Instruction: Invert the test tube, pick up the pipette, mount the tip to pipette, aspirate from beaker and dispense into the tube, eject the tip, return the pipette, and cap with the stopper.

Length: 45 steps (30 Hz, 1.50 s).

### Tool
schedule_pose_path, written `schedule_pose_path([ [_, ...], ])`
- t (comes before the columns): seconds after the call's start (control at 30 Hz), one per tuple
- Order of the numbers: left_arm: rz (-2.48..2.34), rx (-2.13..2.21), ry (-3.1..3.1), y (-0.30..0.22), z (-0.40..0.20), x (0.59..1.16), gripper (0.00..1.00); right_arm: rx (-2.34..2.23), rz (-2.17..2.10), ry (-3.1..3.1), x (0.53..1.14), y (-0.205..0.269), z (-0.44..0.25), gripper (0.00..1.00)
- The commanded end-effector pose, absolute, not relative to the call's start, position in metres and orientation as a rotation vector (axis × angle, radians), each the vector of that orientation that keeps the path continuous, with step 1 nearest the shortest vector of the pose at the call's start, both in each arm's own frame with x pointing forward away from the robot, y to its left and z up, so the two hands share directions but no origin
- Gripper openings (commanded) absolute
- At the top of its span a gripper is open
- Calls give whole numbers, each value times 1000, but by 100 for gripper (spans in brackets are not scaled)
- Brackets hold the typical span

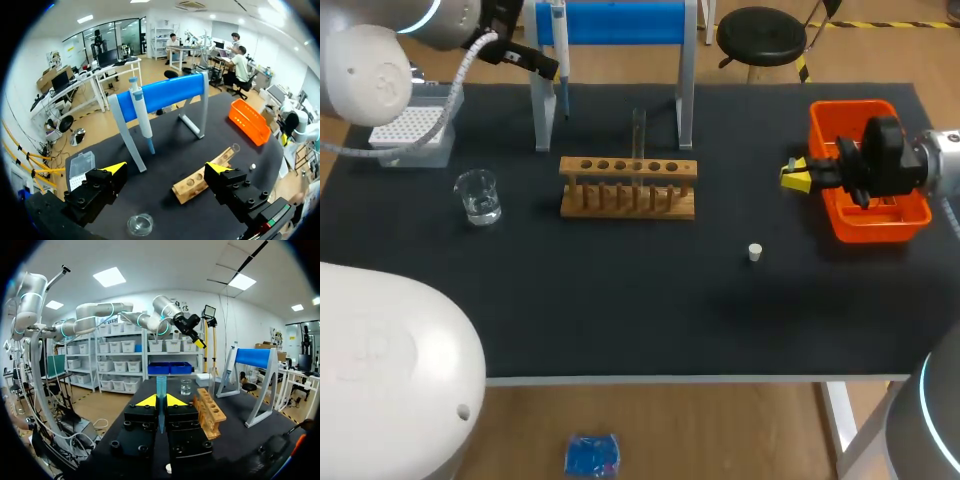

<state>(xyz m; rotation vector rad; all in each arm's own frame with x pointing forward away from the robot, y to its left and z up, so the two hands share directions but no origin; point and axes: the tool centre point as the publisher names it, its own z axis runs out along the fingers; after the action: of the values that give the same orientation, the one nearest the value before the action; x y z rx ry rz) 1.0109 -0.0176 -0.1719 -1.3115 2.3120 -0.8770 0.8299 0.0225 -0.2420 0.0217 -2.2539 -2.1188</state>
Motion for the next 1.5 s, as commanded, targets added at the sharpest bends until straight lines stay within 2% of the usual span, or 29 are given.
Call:
schedule_pose_path([
  [0.03, -828, -1338, 2269, -32, -180, 1028, 100, 21, -2120, -2257, 829, 23, -242, 0],
  [0.1, -719, -1346, 2252, -36, -185, 1032, 100, 21, -2120, -2257, 829, 23, -242, 0],
  [0.77, -763, -1555, 1984, -46, -212, 1040, 100, 21, -2120, -2257, 829, 23, -242, 0],
  [1.5, -781, -1522, 1818, -59, -220, 1065, 100, 21, -2120, -2257, 829, 23, -242, 0],
])
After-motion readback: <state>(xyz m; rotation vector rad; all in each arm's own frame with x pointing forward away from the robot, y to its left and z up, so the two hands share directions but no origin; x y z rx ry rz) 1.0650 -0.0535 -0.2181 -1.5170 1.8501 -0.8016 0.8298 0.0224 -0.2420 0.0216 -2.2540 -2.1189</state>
